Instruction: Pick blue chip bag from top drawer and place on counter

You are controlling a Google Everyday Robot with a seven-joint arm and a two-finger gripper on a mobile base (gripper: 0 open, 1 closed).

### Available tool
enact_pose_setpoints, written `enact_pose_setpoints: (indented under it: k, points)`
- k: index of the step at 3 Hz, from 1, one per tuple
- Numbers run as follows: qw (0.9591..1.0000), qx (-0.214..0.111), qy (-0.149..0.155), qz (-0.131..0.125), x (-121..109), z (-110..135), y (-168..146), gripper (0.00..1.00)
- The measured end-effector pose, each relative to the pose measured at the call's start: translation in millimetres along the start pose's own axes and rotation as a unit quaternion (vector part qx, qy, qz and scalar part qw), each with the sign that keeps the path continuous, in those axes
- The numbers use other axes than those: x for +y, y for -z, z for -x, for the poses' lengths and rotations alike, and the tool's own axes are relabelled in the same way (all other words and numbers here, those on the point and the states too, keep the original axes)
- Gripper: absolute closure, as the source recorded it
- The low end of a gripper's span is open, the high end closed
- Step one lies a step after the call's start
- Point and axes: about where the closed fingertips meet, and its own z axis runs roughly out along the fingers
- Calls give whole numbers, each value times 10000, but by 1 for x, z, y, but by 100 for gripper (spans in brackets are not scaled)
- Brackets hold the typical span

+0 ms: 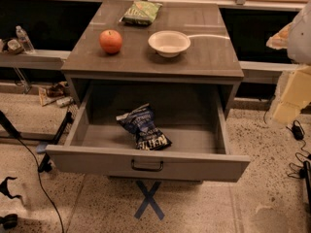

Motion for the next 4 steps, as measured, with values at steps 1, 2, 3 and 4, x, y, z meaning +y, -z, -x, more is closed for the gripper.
enact_pose_setpoints:
  k: [1,2,3,4]
  points:
    - [10000,0,0,-1,0,0,0,0]
    - [9994,-329,-116,45,-1,9,-11,0]
    - [9965,-682,-470,-130,-14,23,-32,0]
    - [9899,-1088,-887,-204,-29,44,-71,0]
